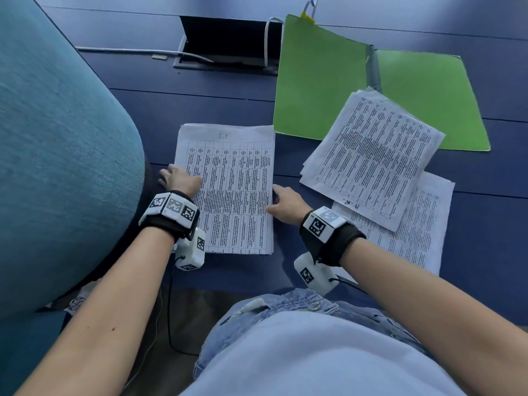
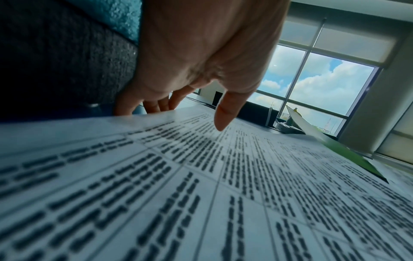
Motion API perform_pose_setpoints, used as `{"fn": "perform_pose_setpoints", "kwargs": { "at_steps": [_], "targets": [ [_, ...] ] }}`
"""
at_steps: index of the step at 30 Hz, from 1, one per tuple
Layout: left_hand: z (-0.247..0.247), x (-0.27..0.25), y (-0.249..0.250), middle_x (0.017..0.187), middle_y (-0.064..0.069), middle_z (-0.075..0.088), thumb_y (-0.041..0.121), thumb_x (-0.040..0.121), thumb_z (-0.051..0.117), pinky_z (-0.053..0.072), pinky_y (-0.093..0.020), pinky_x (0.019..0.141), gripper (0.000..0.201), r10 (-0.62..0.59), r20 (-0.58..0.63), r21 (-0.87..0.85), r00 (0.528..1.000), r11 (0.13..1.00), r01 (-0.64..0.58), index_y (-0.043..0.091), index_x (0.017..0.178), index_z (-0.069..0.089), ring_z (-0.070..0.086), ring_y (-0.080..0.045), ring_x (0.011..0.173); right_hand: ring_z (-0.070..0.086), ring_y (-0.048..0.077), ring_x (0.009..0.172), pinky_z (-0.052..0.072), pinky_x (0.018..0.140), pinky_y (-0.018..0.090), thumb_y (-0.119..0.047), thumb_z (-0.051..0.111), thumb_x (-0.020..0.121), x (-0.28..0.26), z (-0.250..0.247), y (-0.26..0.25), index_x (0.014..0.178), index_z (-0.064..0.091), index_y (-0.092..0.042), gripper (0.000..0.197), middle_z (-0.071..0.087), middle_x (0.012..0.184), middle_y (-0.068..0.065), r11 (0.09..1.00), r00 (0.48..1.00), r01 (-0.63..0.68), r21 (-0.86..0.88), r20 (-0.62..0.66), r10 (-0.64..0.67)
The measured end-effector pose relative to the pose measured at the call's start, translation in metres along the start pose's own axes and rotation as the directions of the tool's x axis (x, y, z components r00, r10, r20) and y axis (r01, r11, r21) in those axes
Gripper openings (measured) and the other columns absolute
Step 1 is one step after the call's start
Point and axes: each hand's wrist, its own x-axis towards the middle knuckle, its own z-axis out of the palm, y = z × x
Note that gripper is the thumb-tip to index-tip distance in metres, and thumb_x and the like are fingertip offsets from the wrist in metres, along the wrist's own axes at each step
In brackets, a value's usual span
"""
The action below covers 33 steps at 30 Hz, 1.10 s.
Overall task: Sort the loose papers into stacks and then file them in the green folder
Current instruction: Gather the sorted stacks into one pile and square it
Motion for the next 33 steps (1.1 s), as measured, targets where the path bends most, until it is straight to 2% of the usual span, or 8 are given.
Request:
{"fn": "perform_pose_setpoints", "kwargs": {
  "at_steps": [4,9,11,13,16,21,27,33],
  "targets": [
    [0.007,-0.008,0.017,0.143,-0.023,0.02,0.014,0.084,0.054,0.025,-0.04,0.114,0.066,0.05,-0.064,-0.034,0.997,0.998,-0.052,-0.007,0.137,0.021,0.025,-0.035,0.135,0.054,0.027,0.1,0.043,0.084,0.032,-0.015,0.053,0.088,-0.005,-0.023,0.011,0.131,0.041,-0.001,0.046,0.056,0.109,0.015,0.998,0.995,-0.003,0.069,-0.102,0.01],
    [0.037,-0.04,0.068,0.14,-0.019,0.027,0.009,0.087,0.05,0.03,-0.036,0.109,0.048,0.3,-0.026,-0.093,0.954,0.949,-0.301,-0.004,0.132,0.037,0.032,-0.029,0.131,0.054,0.024,0.101,0.039,0.085,0.028,-0.013,0.05,0.088,-0.011,-0.065,0.045,0.132,0.041,-0.006,0.045,0.052,0.094,0.004,0.983,0.96,-0.057,0.176,-0.261,0.102],
    [0.056,-0.052,0.088,0.136,-0.018,0.038,0.01,0.087,0.051,0.034,-0.03,0.105,0.042,0.384,0.032,-0.101,0.923,0.92,-0.379,-0.001,0.127,0.047,0.043,-0.027,0.124,0.051,0.022,0.097,0.037,0.082,0.025,-0.012,0.051,0.087,-0.015,-0.082,0.064,0.128,0.045,-0.006,0.042,0.053,0.1,0.005,0.979,0.944,-0.097,0.177,-0.295,0.147],
    [0.078,-0.064,0.105,0.123,-0.015,0.05,0.011,0.086,0.051,0.039,-0.025,0.094,0.027,0.414,0.121,-0.089,0.902,0.91,-0.406,0.005,0.111,0.059,0.051,-0.025,0.113,0.046,0.029,0.114,0.039,0.096,0.036,-0.016,0.052,0.086,-0.019,-0.096,0.084,0.125,0.047,-0.009,0.039,0.05,0.12,0.012,0.972,0.919,-0.191,0.136,-0.324,0.226],
    [0.107,-0.074,0.124,0.128,-0.025,0.049,0.016,0.084,0.054,0.041,-0.031,0.092,0.014,0.35,0.229,-0.003,0.908,0.933,-0.359,0.004,0.077,0.056,0.05,-0.032,0.114,0.026,0.036,0.131,0.02,0.109,0.048,-0.023,0.052,0.085,-0.029,-0.11,0.112,0.119,0.05,-0.015,0.036,0.033,0.137,0.016,0.927,0.861,-0.375,0.014,-0.365,0.354],
    [0.132,-0.088,0.148,0.144,-0.021,0.019,0.035,0.085,0.059,0.024,-0.04,0.111,0.062,0.244,0.294,0.177,0.924,0.936,-0.303,-0.002,0.132,0.04,0.024,-0.036,0.135,0.018,0.036,0.132,0.019,0.111,0.047,-0.014,0.055,0.081,-0.048,-0.116,0.141,0.125,0.047,-0.02,0.045,0.022,0.142,0.013,0.94,0.893,-0.342,-0.003,-0.313,0.324],
    [0.142,-0.104,0.167,0.129,-0.018,0.048,0.007,0.089,0.045,0.041,-0.035,0.094,0.029,0.341,0.366,-0.02,0.866,0.933,-0.359,0.005,0.118,0.04,0.049,-0.033,0.118,0.024,0.034,0.124,0.029,0.103,0.048,-0.01,0.053,0.079,-0.051,-0.116,0.15,0.126,0.044,-0.024,0.049,0.026,0.134,0.008,0.95,0.923,-0.297,-0.097,-0.283,0.26],
    [0.131,-0.107,0.162,0.111,-0.013,0.064,-0.001,0.086,0.041,0.046,-0.029,0.082,0.042,0.558,0.383,0.007,0.737,0.795,-0.606,0.019,0.119,0.056,0.059,-0.027,0.097,0.027,0.032,0.13,0.028,0.108,0.052,-0.006,0.059,0.076,-0.047,-0.146,0.142,0.134,0.034,-0.017,0.064,0.029,0.14,0.008,0.972,0.901,-0.199,-0.127,-0.414,0.13]
  ]
}}
